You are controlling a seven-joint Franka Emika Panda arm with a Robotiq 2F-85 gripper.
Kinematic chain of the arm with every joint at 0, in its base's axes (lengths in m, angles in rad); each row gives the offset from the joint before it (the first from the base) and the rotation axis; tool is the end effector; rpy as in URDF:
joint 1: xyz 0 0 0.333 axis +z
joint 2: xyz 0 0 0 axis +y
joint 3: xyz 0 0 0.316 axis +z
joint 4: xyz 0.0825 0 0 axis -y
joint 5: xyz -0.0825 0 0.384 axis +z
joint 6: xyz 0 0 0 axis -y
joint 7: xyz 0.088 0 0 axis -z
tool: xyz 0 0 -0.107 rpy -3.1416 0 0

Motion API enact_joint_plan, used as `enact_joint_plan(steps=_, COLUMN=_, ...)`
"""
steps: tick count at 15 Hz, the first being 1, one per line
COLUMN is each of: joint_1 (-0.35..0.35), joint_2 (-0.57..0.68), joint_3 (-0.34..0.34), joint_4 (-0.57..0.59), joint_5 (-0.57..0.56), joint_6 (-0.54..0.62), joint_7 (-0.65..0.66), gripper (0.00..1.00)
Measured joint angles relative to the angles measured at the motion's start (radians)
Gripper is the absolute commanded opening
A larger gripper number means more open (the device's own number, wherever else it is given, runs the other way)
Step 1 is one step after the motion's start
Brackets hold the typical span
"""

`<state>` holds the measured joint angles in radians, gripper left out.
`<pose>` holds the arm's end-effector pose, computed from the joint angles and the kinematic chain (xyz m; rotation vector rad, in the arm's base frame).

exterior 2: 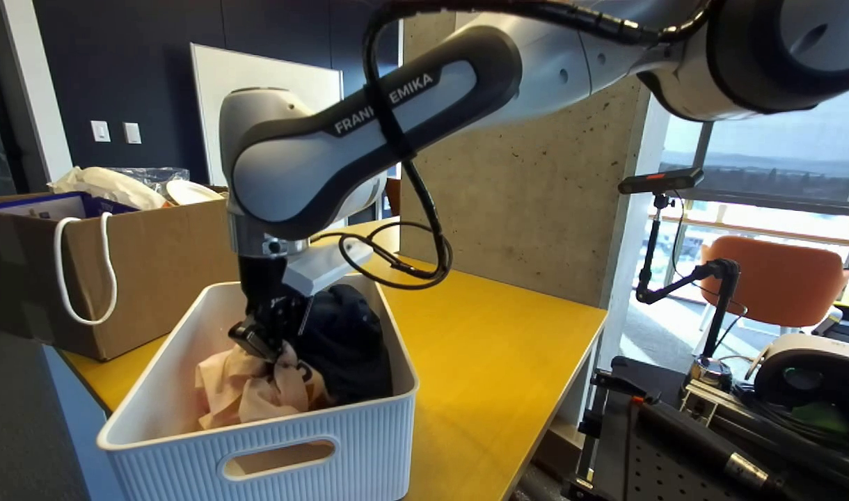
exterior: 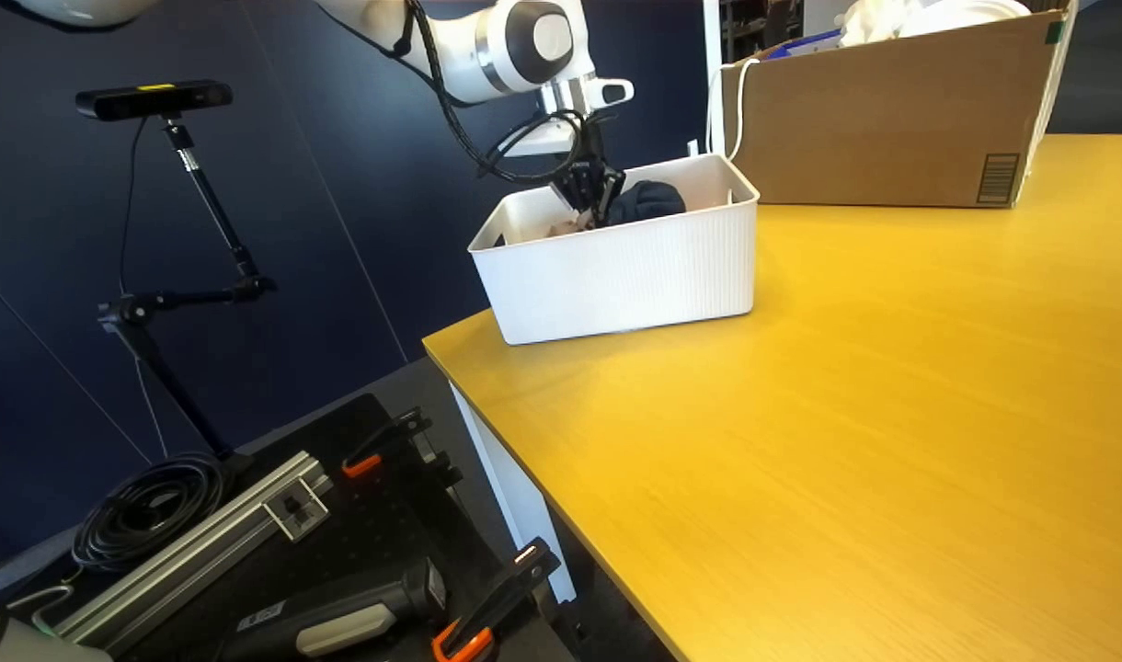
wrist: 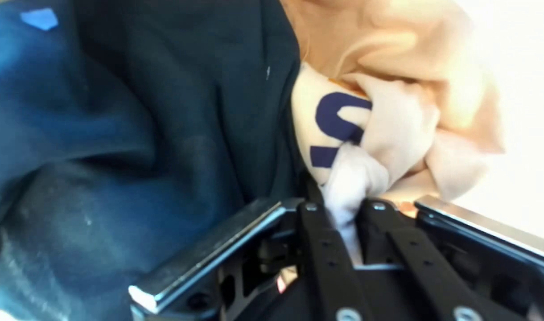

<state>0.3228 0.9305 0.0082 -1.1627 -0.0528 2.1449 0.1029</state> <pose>0.7296 0.2464 0.2333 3.0890 0.3915 0.0916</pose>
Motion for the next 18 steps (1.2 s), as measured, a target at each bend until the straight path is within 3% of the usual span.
enact_joint_plan(steps=5, joint_1=-0.012, joint_2=-0.2, joint_3=-0.046, joint_4=-0.131, joint_5=-0.036, joint_6=-0.002, joint_7=0.057, gripper=0.04)
enact_joint_plan(steps=12, joint_1=-0.056, joint_2=-0.532, joint_3=-0.061, joint_4=-0.401, joint_5=-0.137, joint_6=-0.016, joint_7=0.164, gripper=0.04)
enact_joint_plan(steps=18, joint_1=-0.118, joint_2=-0.768, joint_3=-0.061, joint_4=-0.548, joint_5=-0.228, joint_6=-0.108, joint_7=0.22, gripper=0.04)
